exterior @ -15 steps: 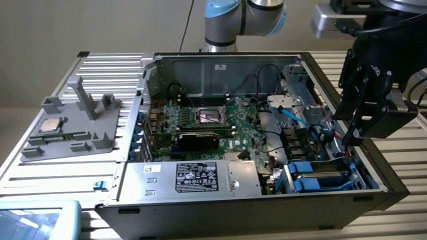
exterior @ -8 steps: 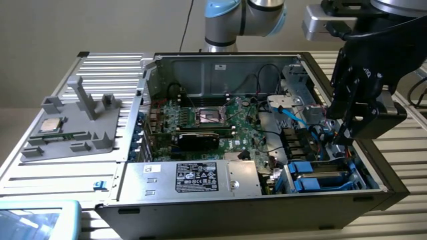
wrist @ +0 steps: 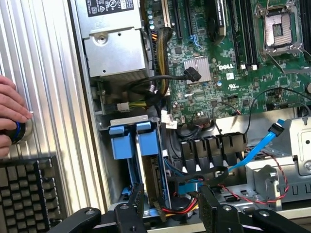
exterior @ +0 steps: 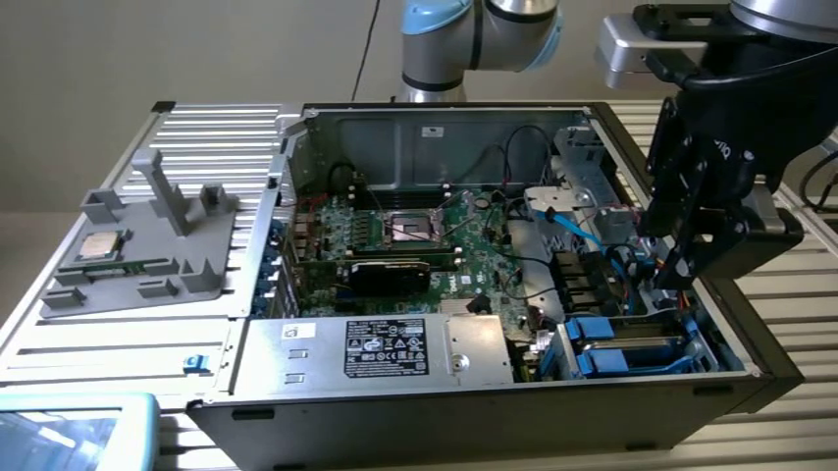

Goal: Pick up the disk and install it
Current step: 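Insert the first disk wire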

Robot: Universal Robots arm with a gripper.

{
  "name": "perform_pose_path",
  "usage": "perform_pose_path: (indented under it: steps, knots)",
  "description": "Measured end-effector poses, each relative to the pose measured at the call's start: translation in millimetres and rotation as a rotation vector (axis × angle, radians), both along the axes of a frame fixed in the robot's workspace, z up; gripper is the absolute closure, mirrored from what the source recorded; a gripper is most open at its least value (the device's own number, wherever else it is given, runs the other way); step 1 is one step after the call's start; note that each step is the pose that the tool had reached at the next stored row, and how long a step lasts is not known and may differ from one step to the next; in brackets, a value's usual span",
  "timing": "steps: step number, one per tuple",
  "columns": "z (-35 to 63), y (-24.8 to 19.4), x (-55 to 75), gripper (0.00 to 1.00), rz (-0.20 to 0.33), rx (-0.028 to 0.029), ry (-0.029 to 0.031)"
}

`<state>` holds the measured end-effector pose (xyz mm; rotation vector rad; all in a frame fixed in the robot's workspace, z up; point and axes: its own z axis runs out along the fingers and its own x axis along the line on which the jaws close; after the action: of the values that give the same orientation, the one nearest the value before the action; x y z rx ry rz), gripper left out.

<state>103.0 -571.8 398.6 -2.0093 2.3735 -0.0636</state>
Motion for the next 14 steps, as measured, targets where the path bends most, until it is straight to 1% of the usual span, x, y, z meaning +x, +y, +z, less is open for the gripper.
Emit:
perform_pose_path:
  steps: [1, 3, 4, 5, 9, 12, 14]
  knots:
    - [-0.3, -0.1, 0.1, 0.43, 0.007, -0.0001, 0.0031]
    - [-0.7, -0.2, 0.9, 0.43, 0.020, 0.0000, 0.0070]
    - [-0.7, -0.3, 1.7, 0.43, 0.026, -0.0002, 0.0077]
    - [-0.7, -0.3, 2.7, 0.43, 0.033, 0.0007, 0.0080]
    - [-0.9, -0.3, 6.1, 0.43, 0.075, 0.0068, 0.0093]
    - [-1.1, -0.3, 8.5, 0.43, 0.108, 0.0096, 0.0105]
    - [-1.1, -0.3, 10.8, 0.43, 0.125, 0.0102, 0.0113]
